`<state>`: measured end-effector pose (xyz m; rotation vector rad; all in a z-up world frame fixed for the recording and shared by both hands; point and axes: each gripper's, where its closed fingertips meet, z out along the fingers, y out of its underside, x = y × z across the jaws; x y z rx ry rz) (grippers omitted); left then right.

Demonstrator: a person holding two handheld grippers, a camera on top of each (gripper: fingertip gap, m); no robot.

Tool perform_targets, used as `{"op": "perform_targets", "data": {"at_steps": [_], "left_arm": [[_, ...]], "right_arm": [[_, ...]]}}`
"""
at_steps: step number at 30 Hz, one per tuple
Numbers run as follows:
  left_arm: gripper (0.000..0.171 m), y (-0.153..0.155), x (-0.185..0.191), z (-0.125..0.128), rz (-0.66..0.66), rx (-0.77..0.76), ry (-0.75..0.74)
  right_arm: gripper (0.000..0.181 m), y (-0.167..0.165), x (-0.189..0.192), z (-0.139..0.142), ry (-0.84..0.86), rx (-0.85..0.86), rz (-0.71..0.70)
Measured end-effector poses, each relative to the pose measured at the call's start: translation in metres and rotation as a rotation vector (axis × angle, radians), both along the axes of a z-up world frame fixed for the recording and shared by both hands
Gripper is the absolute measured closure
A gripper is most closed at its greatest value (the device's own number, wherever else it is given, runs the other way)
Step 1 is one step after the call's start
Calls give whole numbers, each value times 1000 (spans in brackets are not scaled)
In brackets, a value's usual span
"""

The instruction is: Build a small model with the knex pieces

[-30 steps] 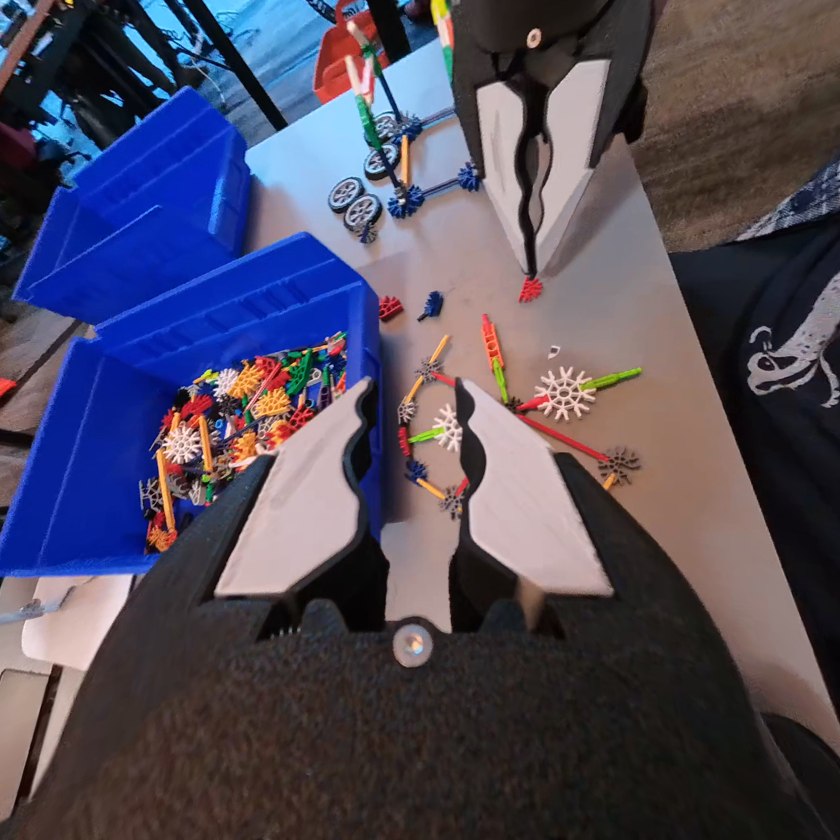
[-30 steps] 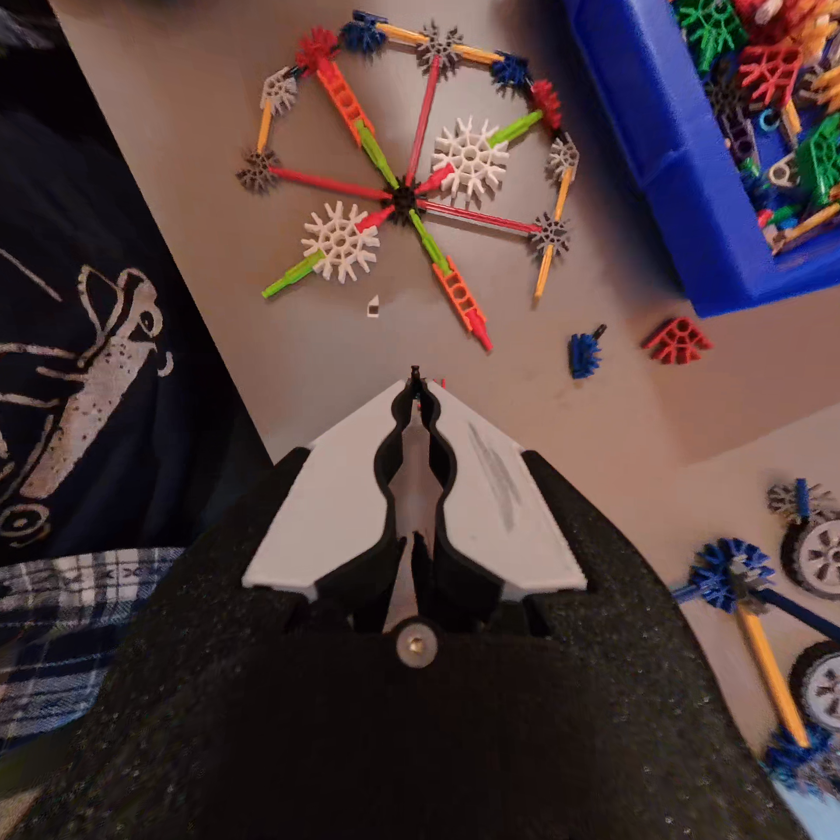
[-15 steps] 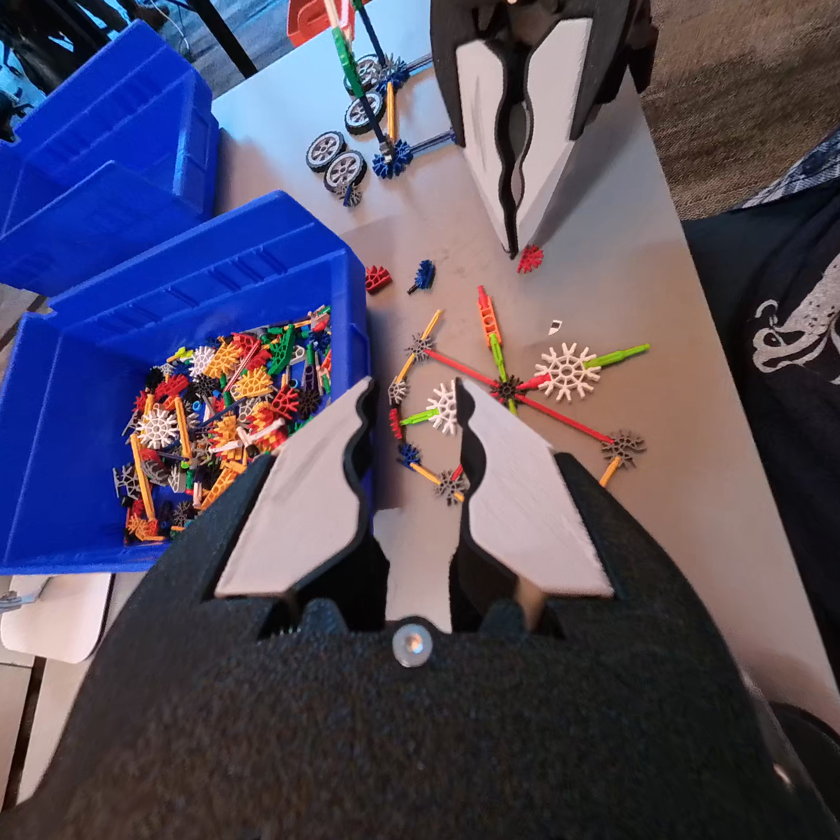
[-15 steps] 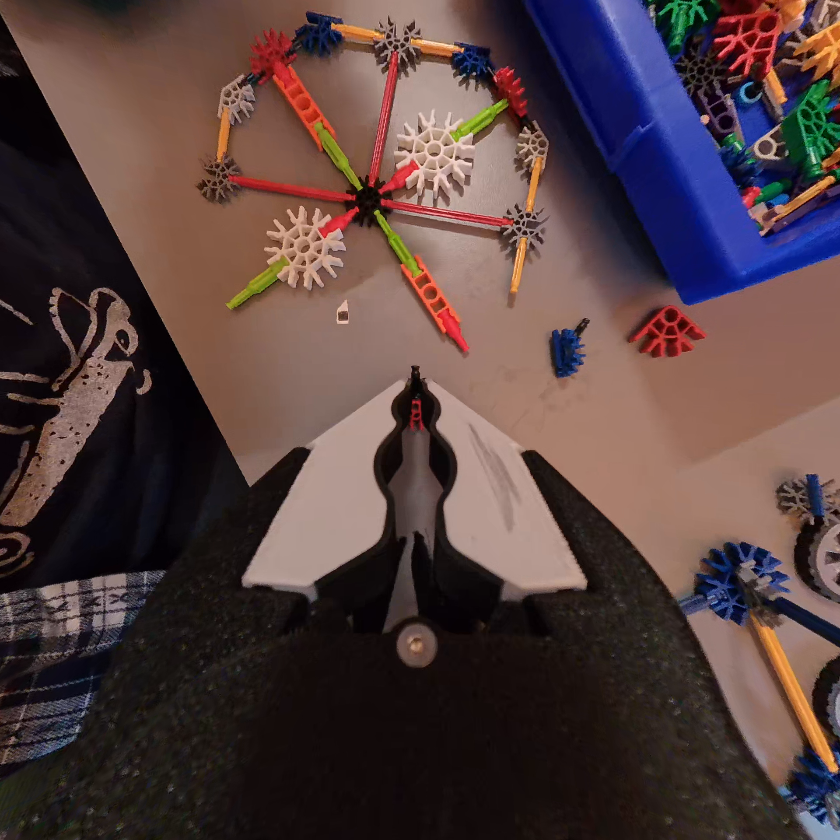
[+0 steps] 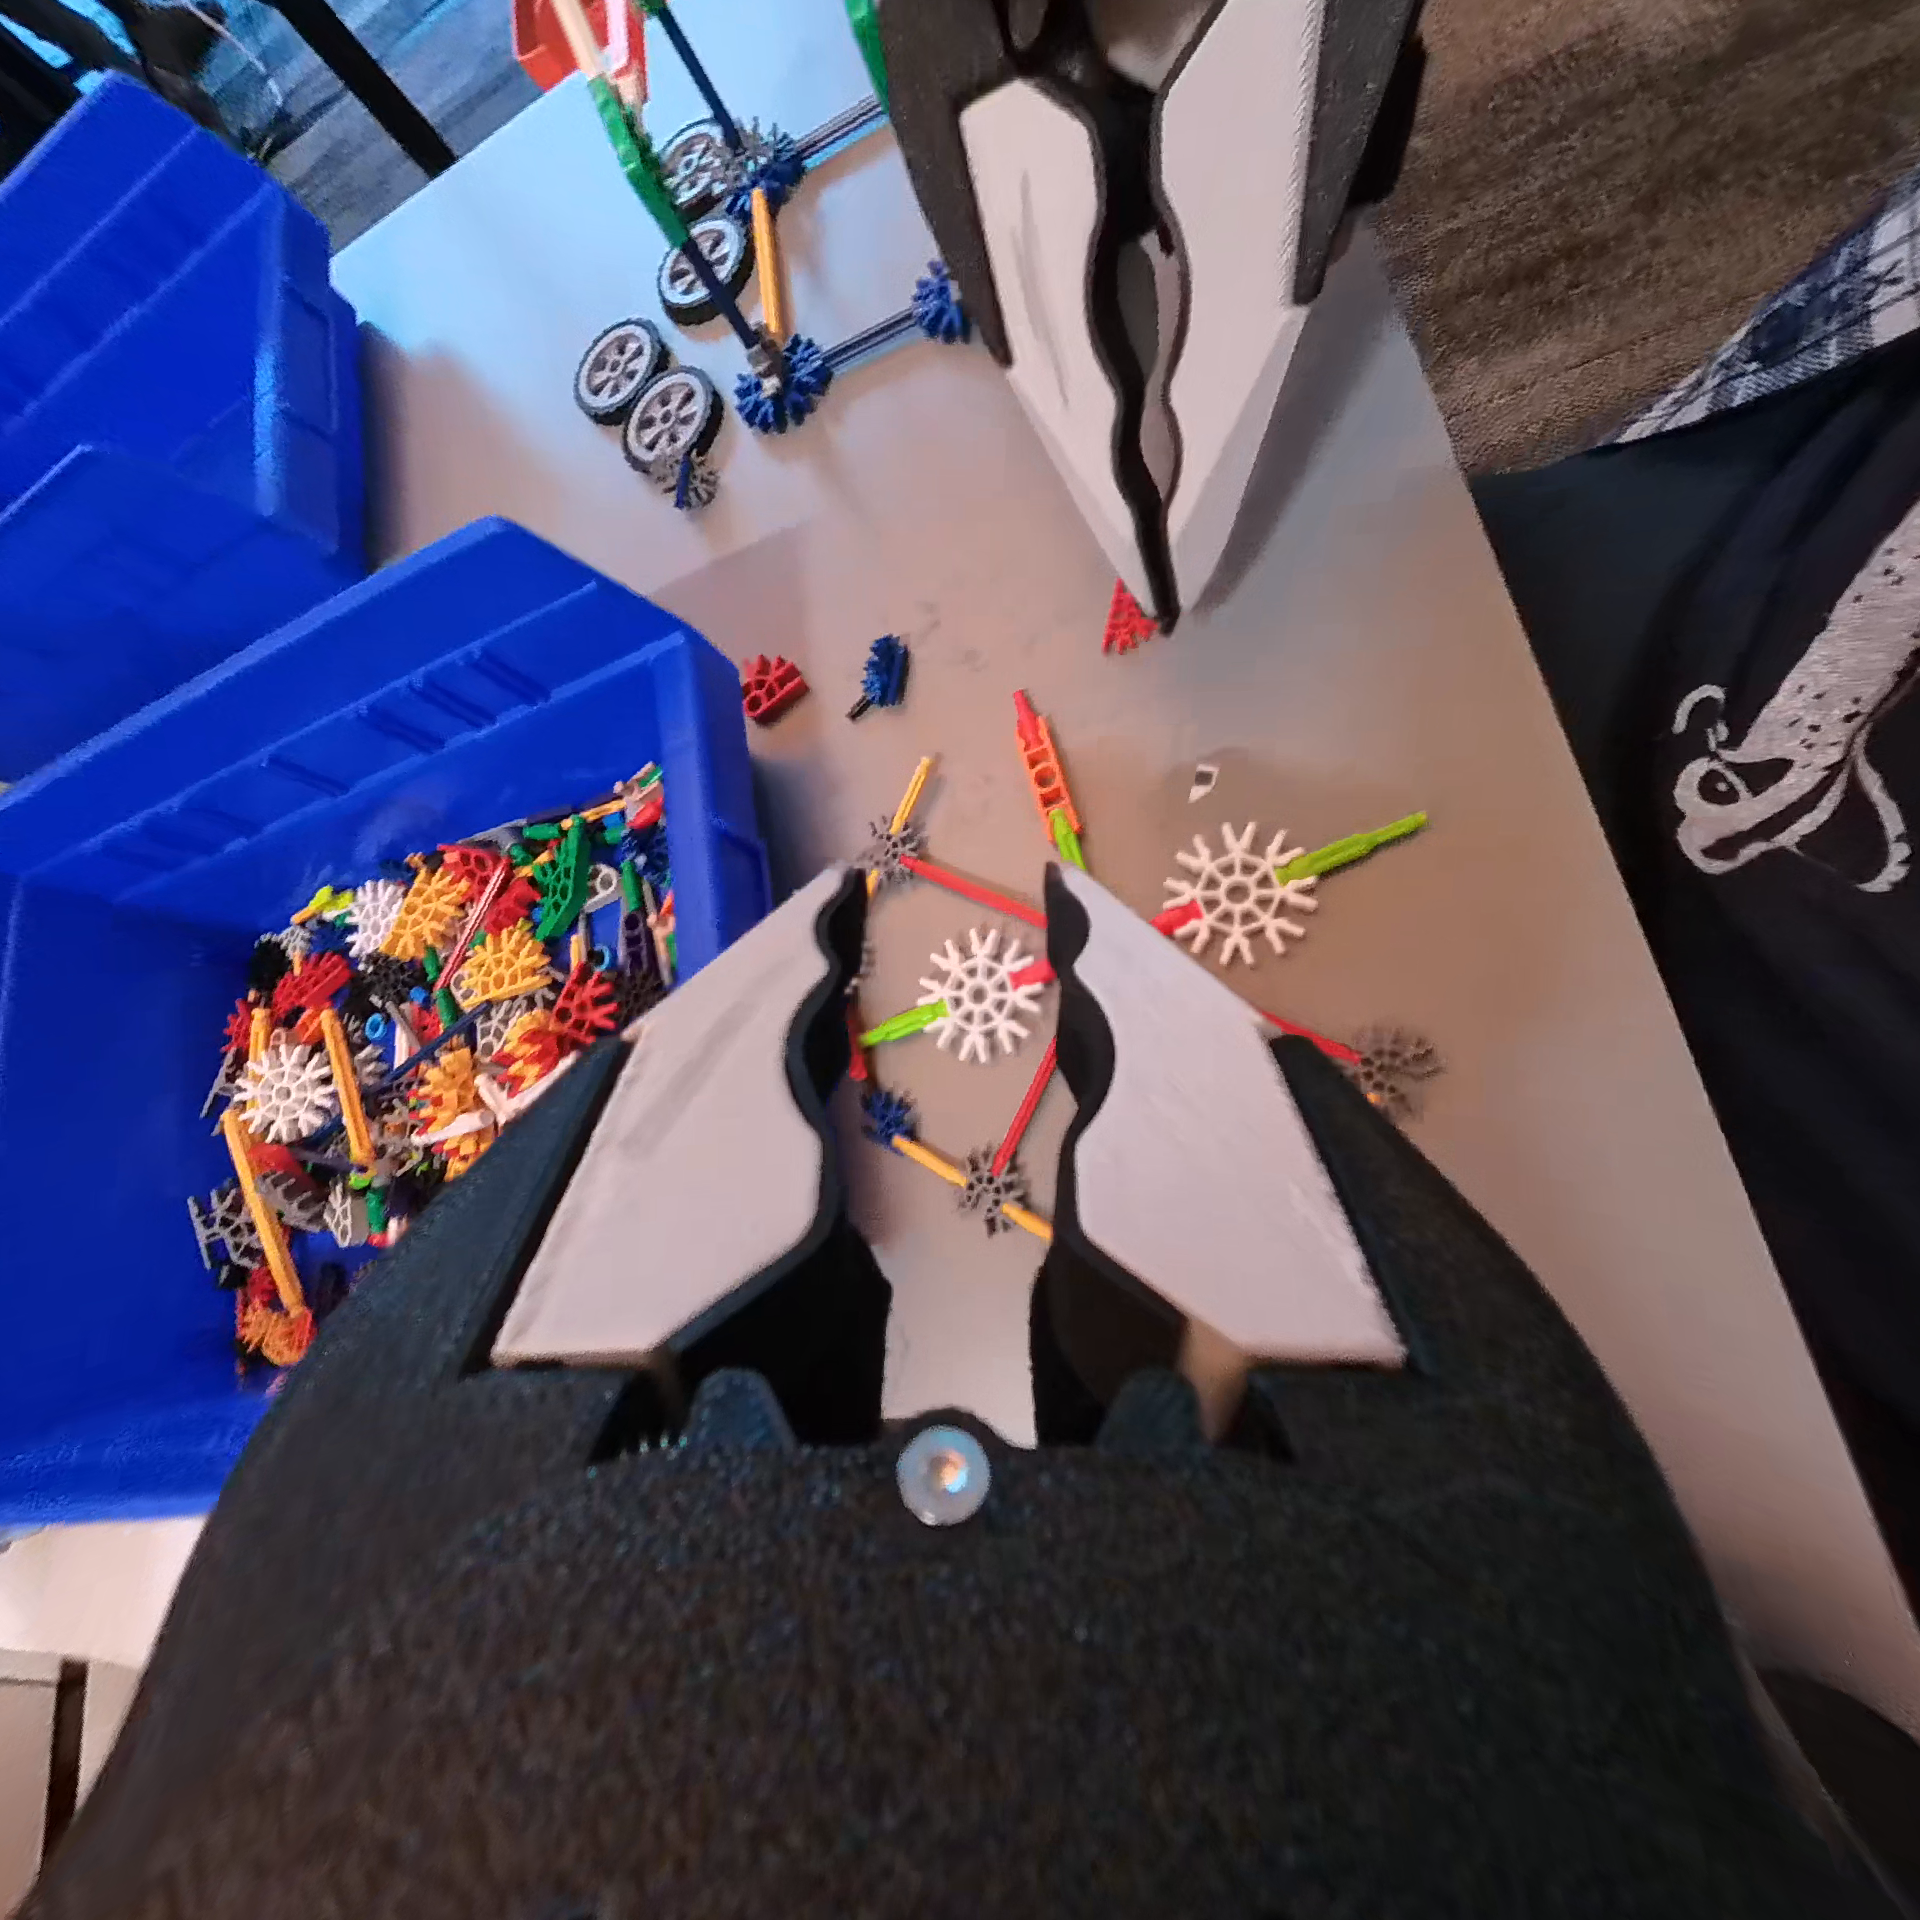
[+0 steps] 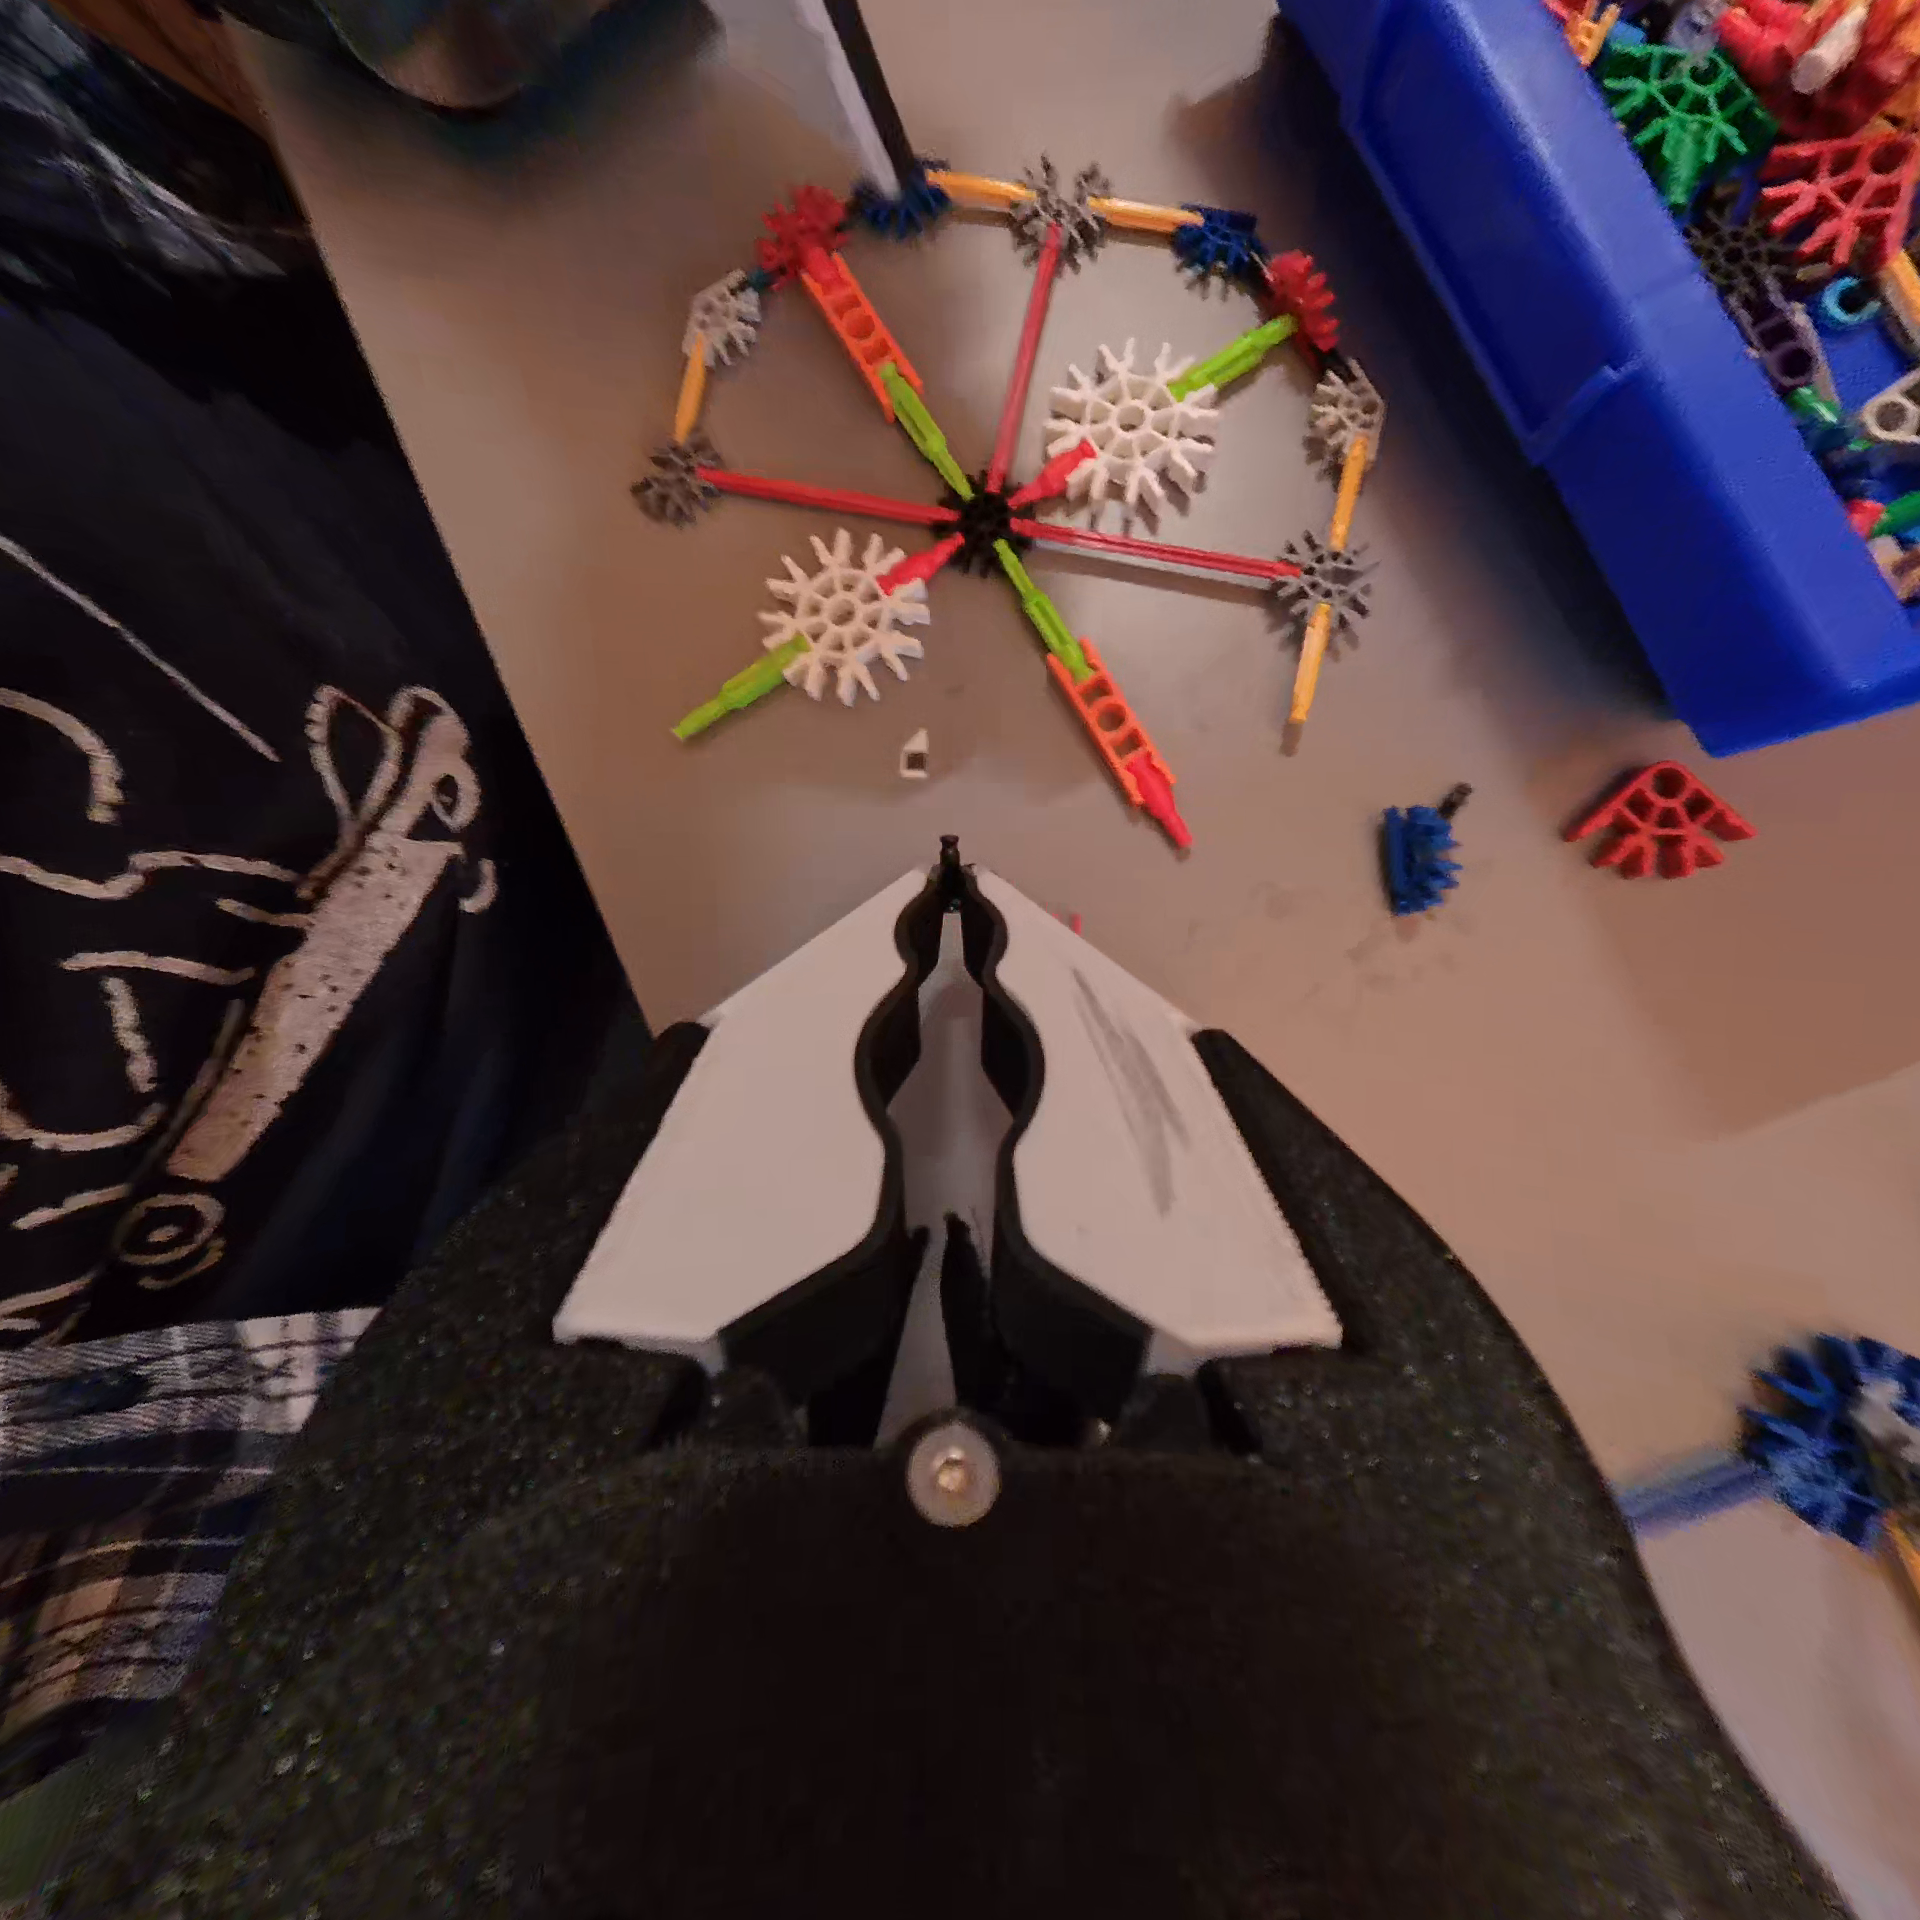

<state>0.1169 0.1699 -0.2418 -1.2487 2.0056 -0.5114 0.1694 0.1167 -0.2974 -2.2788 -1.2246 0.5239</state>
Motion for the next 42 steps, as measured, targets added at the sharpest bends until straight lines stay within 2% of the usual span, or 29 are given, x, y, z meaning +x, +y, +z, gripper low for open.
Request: {"op": "perform_targets", "data": {"at_steps": [5, 10, 18, 22, 26, 31, 35, 37, 38, 40, 42], "left_arm": [[138, -22, 23, -13, -82, 19, 17], [142, -42, 43, -28, -157, 55, 32], [153, -49, 60, -24, -219, 209, -64], [160, -50, 62, -28, -238, 284, -63], [168, -47, 64, -31, -231, 326, -69], [170, -48, 64, -31, -234, 346, -76], [171, -45, 65, -32, -211, 336, -74], [171, -44, 65, -30, -198, 295, -79], [171, -44, 64, -31, -198, 279, -76], [171, -42, 62, -34, -189, 272, -57], [171, -42, 61, -38, -189, 252, -44]], "right_arm": [[180, 3, -9, 11, 105, -14, 0], [180, 5, -11, 17, 142, -22, 10], [180, 5, -11, 27, 274, -109, 10], [180, 7, -11, 31, 330, -143, 9], [180, 7, -12, 31, 349, -166, 15], [180, 8, -13, 32, 395, -205, -2], [179, 12, -12, 32, 398, -199, -22], [170, 14, -10, 34, 388, -182, -41], [161, 16, -8, 34, 363, -151, -55], [161, 14, -1, 33, 279, -61, -56], [158, 13, 14, 19, 126, 3, -70]]}}
